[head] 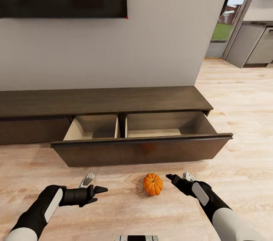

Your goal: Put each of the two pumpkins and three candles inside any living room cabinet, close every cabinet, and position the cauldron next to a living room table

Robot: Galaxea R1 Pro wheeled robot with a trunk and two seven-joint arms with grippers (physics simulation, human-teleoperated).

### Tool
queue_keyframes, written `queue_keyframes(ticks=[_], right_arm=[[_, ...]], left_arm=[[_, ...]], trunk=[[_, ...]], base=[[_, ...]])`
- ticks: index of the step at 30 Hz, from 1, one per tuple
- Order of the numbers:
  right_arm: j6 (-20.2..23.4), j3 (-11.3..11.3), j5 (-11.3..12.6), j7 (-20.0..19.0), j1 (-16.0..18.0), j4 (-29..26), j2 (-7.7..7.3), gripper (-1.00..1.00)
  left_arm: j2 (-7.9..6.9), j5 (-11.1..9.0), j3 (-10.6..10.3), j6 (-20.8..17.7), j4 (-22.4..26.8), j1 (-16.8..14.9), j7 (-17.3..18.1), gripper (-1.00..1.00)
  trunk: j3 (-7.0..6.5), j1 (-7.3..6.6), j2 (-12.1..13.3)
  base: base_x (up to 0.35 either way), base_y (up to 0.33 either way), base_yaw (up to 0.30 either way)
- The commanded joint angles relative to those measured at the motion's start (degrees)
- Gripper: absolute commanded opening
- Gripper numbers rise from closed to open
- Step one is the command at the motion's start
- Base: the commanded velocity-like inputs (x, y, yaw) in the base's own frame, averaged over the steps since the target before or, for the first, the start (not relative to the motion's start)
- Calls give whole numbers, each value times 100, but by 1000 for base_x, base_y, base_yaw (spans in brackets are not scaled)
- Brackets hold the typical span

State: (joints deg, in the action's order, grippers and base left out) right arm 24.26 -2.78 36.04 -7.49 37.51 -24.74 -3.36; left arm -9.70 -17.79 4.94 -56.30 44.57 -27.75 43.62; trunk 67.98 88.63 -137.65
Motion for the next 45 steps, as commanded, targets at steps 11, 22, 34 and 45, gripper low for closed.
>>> queue_keyframes(ticks=[11,22,34,45], right_arm=[[-122,-21,10,-8,2,-4,47,100],[-226,-689,25,-7,2,12,47,100],[-237,-752,34,-7,-5,30,75,100],[-228,-701,157,-476,-7,-3,83,100]], left_arm=[[-5,3,4,-30,-1,-6,59,100],[3,-3,-2,-31,-1,-6,63,100],[-10,-4,5,-63,-1,-9,68,100],[-13,3,-1,-66,-1,-9,68,100]], trunk=[[202,241,-444],[434,325,-570],[700,356,-586],[944,384,-601]], base=[[0,0,0],[0,0,0],[0,0,0],[0,0,0]])
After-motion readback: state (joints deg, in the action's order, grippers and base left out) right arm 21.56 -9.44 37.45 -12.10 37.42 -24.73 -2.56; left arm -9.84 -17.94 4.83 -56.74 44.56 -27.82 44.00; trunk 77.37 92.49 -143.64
